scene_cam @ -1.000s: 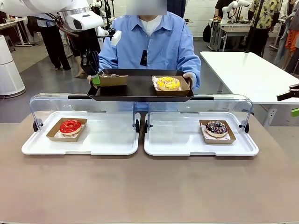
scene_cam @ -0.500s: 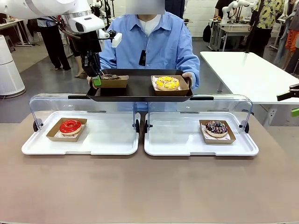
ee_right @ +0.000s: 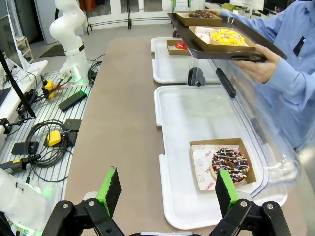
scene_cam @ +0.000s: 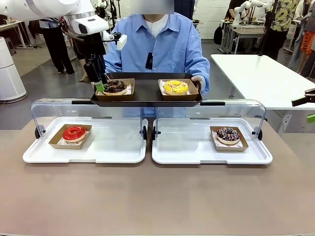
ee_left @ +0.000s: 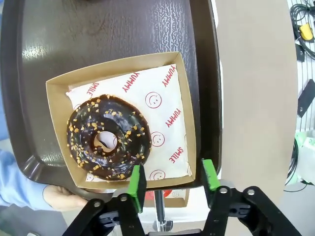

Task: Provide the desired donut to the person.
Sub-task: Place the picked Paper togo box onto the Handle tray extended by the person.

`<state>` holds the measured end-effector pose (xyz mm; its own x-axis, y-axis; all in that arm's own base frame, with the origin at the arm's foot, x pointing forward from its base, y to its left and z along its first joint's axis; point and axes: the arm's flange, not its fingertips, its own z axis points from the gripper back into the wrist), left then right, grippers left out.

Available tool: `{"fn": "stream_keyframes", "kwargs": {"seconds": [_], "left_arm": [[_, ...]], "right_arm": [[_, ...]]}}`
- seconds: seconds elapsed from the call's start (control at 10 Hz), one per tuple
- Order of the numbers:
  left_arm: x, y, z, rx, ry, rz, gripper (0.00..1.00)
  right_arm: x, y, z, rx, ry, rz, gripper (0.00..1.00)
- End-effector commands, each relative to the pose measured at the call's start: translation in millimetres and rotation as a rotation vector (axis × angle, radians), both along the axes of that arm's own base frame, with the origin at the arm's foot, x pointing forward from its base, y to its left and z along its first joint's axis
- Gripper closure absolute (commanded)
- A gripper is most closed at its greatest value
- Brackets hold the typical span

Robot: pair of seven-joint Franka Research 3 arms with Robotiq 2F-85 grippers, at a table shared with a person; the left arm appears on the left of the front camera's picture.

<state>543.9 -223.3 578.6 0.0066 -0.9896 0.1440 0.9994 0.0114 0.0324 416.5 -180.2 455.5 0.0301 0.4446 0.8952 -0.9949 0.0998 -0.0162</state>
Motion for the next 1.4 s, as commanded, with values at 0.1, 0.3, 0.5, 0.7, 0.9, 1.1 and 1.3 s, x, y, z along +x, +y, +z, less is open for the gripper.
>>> {"fn": "stream_keyframes", "kwargs": {"seconds": [0.1, 0.3, 0.5, 0.7, 0.9, 1.1, 1.3], "left_arm": [[3, 0, 2, -0.023, 0.001, -0.015, 0.0], [2, 0, 2, -0.021, 0.004, -0.015, 0.0], [0, 0, 3, -0.021, 0.005, -0.014, 0.0], [-3, 0, 4, -0.023, 0.011, -0.011, 0.0], [-15, 5, 9, -0.042, 0.009, -0.033, 0.0], [-45, 21, 19, -0.051, -0.014, -0.058, 0.0], [-83, 47, 32, -0.082, -0.064, -0.073, 0.0]], "right_arm": [[-1, 0, -1, 0.007, -0.001, 0.004, 0.0], [-1, 0, -1, 0.007, -0.001, 0.004, 0.0], [-1, 0, -1, 0.007, -0.001, 0.004, 0.0], [-1, 0, -1, 0.007, -0.001, 0.004, 0.0], [-1, 0, -1, 0.007, -0.001, 0.004, 0.0], [-1, 0, -1, 0.007, -0.001, 0.004, 0.0], [-1, 0, -1, 0.007, -0.001, 0.004, 0.0]]}}
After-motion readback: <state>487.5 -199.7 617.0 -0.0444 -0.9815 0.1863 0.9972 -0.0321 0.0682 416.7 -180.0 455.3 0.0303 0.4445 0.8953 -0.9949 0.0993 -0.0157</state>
